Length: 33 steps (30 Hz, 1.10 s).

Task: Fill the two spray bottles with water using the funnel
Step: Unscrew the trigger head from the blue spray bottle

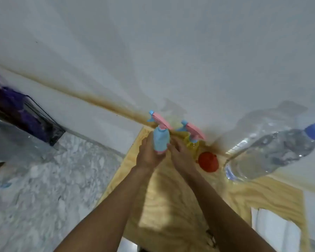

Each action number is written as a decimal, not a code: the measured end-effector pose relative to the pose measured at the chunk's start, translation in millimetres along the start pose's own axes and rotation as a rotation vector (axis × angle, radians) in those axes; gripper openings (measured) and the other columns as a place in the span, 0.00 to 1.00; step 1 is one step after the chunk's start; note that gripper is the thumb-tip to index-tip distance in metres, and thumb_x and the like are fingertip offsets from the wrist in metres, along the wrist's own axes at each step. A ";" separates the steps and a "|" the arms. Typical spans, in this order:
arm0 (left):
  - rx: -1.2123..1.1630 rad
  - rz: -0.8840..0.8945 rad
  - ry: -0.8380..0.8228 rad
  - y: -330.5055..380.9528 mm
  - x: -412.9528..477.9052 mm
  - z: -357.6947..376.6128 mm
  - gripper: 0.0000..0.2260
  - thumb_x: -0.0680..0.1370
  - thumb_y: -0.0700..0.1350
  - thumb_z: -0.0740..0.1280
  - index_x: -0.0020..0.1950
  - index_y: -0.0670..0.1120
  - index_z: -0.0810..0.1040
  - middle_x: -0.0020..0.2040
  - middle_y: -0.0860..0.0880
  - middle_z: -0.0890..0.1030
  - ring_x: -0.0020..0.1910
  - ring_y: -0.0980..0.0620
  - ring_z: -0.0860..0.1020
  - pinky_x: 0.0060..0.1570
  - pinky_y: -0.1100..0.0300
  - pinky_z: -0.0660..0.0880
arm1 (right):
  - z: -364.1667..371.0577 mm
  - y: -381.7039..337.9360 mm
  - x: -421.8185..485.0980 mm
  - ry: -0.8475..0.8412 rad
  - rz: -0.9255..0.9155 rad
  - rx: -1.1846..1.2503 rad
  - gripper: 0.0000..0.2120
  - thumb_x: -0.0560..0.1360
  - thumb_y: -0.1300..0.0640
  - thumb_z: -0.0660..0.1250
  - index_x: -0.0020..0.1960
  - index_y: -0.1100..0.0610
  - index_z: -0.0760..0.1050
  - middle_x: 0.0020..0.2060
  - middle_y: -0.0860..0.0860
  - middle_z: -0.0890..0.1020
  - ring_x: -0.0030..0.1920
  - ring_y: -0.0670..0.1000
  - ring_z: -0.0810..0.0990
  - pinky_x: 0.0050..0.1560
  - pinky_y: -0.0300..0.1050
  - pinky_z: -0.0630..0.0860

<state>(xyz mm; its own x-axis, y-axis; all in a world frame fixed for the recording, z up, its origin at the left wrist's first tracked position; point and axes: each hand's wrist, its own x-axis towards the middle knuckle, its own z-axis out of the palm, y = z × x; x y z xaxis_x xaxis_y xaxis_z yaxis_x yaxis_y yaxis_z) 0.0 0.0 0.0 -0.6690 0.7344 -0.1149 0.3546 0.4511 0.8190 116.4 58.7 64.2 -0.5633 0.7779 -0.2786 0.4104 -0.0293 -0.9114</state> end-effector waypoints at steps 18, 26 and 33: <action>-0.205 0.088 -0.067 -0.9 20.1 -14.4 0.25 0.67 0.59 0.68 0.62 0.51 0.75 0.53 0.57 0.81 0.50 0.65 0.79 0.48 0.75 0.71 | 44.5 -8.4 32.3 0.271 -0.119 -0.052 0.12 0.78 0.46 0.67 0.57 0.52 0.74 0.49 0.47 0.81 0.50 0.47 0.79 0.47 0.35 0.72; -0.292 0.184 -0.208 27.5 -23.7 -66.1 0.35 0.61 0.55 0.82 0.64 0.52 0.74 0.56 0.54 0.81 0.53 0.55 0.81 0.47 0.59 0.80 | 22.9 -57.6 -27.9 0.296 -0.200 0.053 0.10 0.76 0.46 0.70 0.55 0.49 0.78 0.47 0.43 0.83 0.49 0.40 0.81 0.48 0.39 0.79; -0.308 0.257 -0.321 66.1 -83.5 -100.4 0.28 0.63 0.49 0.82 0.61 0.56 0.77 0.51 0.58 0.83 0.50 0.55 0.82 0.44 0.57 0.82 | 6.4 -82.4 -86.9 0.344 -0.287 0.098 0.14 0.74 0.46 0.72 0.49 0.56 0.81 0.39 0.49 0.84 0.40 0.44 0.82 0.38 0.38 0.77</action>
<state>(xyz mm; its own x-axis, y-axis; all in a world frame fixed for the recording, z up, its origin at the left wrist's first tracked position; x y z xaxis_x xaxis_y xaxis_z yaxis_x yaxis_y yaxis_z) 13.7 -82.4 120.2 -0.3341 0.9424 -0.0148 0.2404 0.1004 0.9655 127.0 -10.5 161.6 -0.3667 0.9259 0.0911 0.1937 0.1718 -0.9659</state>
